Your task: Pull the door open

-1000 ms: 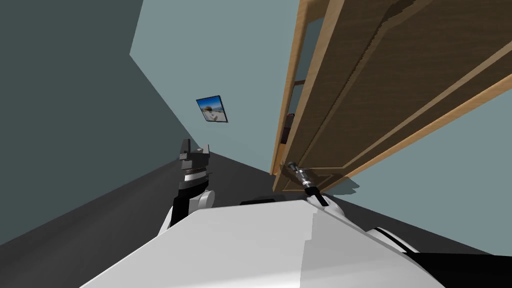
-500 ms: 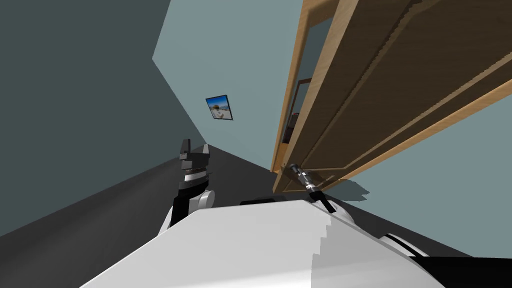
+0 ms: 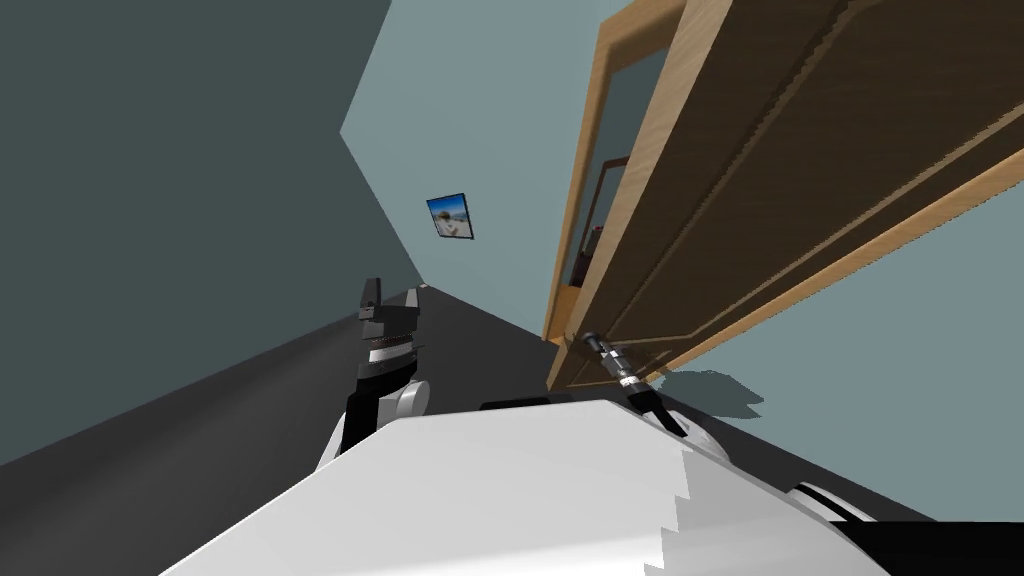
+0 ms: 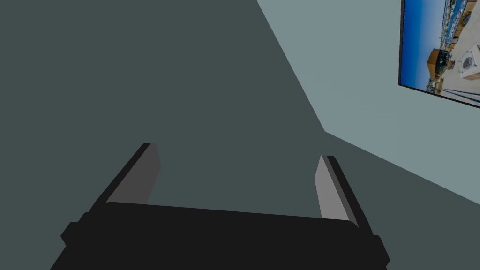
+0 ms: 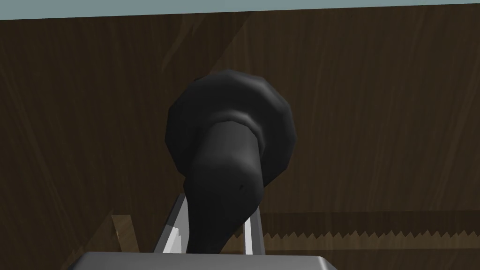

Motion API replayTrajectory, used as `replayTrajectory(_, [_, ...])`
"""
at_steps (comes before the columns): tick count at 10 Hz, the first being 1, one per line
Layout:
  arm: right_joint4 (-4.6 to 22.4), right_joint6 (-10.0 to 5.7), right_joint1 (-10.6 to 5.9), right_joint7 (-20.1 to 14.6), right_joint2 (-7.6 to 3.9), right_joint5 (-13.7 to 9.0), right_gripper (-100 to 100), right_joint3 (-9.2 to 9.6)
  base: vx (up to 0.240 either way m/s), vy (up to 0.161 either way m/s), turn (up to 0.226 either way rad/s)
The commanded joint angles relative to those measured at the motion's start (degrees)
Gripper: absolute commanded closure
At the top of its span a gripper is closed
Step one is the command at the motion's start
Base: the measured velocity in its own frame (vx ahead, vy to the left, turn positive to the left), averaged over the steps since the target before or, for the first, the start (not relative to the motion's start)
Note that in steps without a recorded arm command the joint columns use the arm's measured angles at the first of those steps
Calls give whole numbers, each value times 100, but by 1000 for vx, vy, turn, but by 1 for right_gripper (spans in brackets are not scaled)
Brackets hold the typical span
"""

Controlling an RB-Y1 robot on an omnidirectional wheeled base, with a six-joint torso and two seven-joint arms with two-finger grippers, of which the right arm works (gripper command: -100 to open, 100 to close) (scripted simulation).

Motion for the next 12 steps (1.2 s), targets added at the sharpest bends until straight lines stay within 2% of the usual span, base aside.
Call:
replayTrajectory(1, [109, -171, 1, -55, -28, 9, 100, 72, -199, -88, 154])
replayTrajectory(8, [283, -829, 290, -254, -288, -39, 100, 313, -202, -77, 148])
replayTrajectory(9, [270, -760, 268, -226, -242, -30, 100, 305, -77, -27, 17])
replayTrajectory(10, [328, -863, 307, -249, -262, -49, 100, 356, -121, -53, 146])
replayTrajectory(12, [369, -946, 329, -262, -286, -70, 100, 389, -186, -65, 174])
